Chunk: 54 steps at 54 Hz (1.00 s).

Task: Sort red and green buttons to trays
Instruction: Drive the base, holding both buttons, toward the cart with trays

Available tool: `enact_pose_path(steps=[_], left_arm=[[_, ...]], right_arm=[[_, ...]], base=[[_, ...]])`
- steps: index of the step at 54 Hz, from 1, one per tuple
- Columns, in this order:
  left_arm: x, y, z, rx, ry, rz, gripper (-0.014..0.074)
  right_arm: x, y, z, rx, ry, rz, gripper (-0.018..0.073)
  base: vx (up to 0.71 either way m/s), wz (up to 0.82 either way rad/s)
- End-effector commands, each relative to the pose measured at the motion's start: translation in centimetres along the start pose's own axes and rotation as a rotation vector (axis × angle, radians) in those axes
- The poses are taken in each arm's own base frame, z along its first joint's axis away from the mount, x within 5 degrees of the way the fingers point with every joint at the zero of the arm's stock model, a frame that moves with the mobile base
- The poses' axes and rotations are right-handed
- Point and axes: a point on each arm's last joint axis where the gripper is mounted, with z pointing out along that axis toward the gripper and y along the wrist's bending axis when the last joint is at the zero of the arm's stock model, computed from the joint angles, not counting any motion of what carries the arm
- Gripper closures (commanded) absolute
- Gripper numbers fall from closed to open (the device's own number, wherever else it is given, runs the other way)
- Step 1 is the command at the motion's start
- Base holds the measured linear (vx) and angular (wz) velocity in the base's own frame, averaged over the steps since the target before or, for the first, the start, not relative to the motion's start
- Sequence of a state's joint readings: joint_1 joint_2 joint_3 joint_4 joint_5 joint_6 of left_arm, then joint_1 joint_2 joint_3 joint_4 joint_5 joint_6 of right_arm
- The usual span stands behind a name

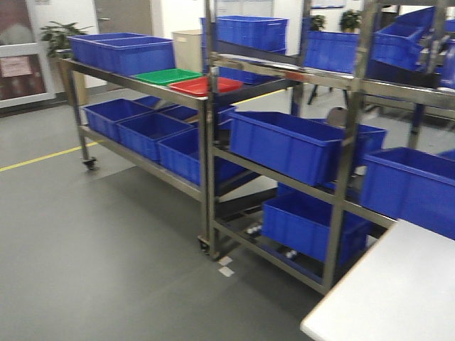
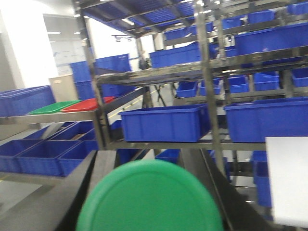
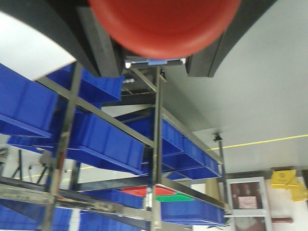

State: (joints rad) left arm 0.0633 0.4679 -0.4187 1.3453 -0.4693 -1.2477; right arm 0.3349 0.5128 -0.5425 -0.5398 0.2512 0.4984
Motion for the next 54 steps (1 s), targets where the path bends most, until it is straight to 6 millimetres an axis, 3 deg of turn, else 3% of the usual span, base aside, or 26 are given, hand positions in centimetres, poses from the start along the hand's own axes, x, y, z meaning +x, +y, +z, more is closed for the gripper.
enact_pose_path(steps=[1, 54], left_arm=[[-1.35, -0.04, 0.07, 0.015, -0.053, -0.037, 0.0602], [-1.37, -0.07, 0.07, 0.019, -0.054, -0.036, 0.0602]], right_arm=[[-1.59, 0.29, -0.2, -0.035, -0.097, -0.022, 0.0568], [-1.53, 0.25, -0.19, -0.031, -0.09, -0.022, 0.0568]], base=[[0.16, 0.44], [0.23, 0.45]])
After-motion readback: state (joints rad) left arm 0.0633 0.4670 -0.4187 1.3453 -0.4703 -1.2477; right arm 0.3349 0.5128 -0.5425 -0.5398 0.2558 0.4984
